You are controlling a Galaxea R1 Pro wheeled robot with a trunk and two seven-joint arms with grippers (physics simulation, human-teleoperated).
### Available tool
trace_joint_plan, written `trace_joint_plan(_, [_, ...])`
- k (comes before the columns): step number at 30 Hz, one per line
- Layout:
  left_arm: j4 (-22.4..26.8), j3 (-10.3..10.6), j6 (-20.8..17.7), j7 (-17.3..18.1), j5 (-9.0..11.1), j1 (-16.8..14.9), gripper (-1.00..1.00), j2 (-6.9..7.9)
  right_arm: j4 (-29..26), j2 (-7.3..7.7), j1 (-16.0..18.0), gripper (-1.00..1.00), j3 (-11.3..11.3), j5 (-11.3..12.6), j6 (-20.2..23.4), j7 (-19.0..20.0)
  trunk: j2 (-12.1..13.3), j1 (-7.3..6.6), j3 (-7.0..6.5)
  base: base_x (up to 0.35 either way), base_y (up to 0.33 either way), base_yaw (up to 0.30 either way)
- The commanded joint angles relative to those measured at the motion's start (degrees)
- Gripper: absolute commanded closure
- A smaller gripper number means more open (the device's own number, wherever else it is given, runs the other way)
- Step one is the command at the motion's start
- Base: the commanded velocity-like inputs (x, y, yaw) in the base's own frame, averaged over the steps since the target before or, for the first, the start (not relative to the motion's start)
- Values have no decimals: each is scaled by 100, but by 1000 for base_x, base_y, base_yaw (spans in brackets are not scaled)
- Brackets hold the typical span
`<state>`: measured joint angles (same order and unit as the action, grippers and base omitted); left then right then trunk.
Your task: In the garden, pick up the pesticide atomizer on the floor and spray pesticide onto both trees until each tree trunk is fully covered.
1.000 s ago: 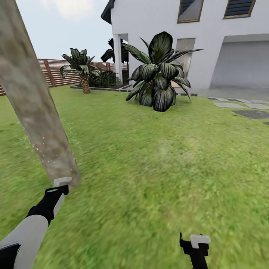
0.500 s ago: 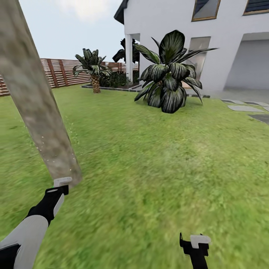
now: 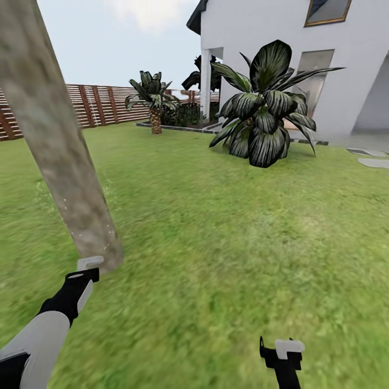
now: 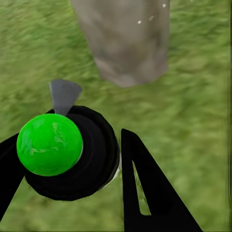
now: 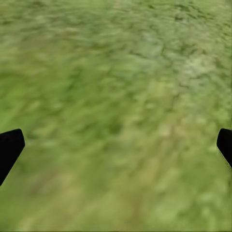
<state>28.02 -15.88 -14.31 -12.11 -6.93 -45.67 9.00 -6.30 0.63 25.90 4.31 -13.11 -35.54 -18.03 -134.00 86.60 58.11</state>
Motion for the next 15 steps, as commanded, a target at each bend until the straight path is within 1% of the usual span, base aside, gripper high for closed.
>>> trace_joint_plan(1, [11, -20, -37, 7, -63, -3, 100, -4, 6, -2, 5, -100, 44, -60, -14, -16, -2, 2, 5, 285, -135, 7])
trace_joint_plan(3, [8, -20, -37, 7, -63, -3, 100, -4, 6, -1, 4, -100, 44, -60, -14, -16, -2, 2, 5, 284, -141, 5])
trace_joint_plan(5, [7, -20, -37, 7, -63, -3, 100, -4, 6, -3, 3, -100, 44, -60, -14, -16, -2, 2, 5, 281, -159, 108])
trace_joint_plan(15, [19, -20, -37, 7, -63, -3, 100, 3, 6, -10, 5, -100, 38, -60, -14, -16, -2, 2, 5, 275, -167, 266])
